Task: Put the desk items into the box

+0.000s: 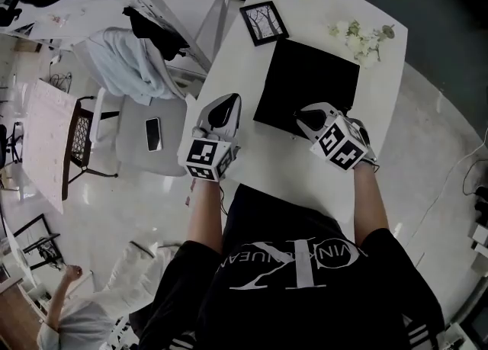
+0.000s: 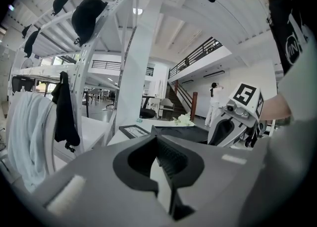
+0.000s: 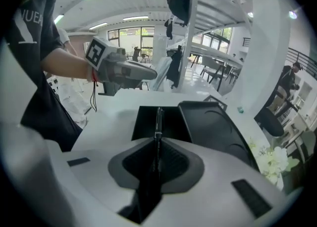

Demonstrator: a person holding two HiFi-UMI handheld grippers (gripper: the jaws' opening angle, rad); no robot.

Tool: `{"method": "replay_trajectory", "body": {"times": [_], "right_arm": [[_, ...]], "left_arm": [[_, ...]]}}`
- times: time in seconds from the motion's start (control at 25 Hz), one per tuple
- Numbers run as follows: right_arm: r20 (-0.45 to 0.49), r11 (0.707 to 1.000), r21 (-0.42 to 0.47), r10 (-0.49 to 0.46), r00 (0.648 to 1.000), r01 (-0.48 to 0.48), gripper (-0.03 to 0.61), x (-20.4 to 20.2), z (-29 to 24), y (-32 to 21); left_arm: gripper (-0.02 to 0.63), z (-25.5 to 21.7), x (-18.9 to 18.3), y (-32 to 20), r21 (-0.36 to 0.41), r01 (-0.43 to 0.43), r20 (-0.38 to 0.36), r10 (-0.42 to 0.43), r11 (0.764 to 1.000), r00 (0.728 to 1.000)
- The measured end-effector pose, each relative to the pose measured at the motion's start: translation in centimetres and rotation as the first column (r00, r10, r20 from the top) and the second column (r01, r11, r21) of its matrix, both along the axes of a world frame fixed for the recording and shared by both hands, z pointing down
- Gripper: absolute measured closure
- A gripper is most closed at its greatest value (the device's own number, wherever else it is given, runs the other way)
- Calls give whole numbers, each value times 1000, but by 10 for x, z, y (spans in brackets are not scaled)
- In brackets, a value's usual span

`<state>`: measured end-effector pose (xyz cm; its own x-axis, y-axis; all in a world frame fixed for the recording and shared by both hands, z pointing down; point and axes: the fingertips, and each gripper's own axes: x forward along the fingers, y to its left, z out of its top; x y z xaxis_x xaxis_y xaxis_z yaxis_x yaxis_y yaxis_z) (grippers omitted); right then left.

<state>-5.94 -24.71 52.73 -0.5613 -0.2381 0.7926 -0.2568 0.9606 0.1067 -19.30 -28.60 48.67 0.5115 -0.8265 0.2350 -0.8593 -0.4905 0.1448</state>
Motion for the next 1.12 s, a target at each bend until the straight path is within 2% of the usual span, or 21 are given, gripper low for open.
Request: {"method": "replay_trajectory", "body": {"times": [0.56, 1.12], "right_arm": [[-185, 999, -33, -48, 982, 42, 528, -2, 43, 0], [-226, 999, -40, -37, 974, 28, 528, -6, 56, -6]], "left_arm": [[609, 19, 0, -11, -39, -31, -18, 30, 999, 999], [609, 24, -5, -11, -57, -31, -20, 30, 998, 999]]}}
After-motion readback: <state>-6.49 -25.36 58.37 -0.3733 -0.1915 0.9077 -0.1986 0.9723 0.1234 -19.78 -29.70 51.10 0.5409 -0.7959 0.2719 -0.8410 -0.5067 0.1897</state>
